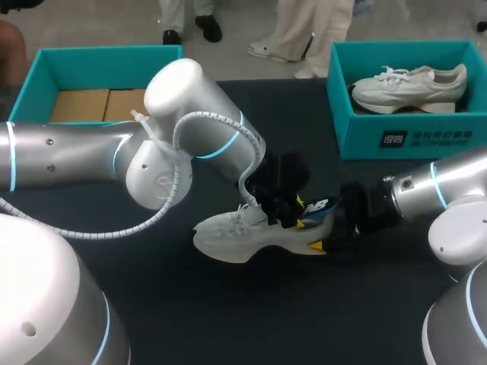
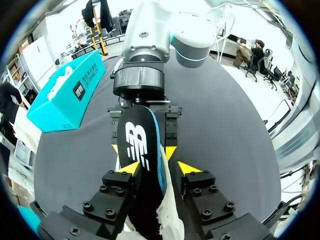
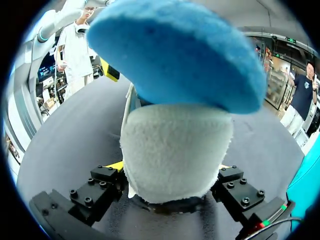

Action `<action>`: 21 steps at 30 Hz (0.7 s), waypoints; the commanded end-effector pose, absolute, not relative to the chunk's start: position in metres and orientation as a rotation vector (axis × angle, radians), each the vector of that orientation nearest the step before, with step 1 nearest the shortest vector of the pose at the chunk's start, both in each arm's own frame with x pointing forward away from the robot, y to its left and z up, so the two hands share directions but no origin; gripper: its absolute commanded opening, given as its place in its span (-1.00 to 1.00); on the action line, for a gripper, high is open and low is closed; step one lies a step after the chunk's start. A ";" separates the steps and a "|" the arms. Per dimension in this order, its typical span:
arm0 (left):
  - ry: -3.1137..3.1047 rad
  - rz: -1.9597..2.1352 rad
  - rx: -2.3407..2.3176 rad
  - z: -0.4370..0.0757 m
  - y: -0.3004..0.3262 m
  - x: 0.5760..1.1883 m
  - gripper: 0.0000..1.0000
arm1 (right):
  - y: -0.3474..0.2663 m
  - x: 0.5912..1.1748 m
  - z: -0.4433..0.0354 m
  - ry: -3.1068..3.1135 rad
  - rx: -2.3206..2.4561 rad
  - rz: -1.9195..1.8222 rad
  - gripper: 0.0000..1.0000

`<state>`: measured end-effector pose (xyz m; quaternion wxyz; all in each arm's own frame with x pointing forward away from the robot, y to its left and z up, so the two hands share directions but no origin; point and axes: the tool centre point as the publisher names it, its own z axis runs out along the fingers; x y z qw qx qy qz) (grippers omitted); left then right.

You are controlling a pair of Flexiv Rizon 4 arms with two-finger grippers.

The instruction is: Take the shoe out of the shoebox, open the shoe tongue, remove and reinsert the insole, then place the shoe into the shoebox

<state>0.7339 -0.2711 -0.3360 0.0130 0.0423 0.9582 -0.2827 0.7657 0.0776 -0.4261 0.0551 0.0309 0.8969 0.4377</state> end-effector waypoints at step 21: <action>2.951 -0.834 0.057 -0.344 -0.269 0.739 -1.00 | 0.079 0.765 -0.430 2.723 0.095 1.325 -1.00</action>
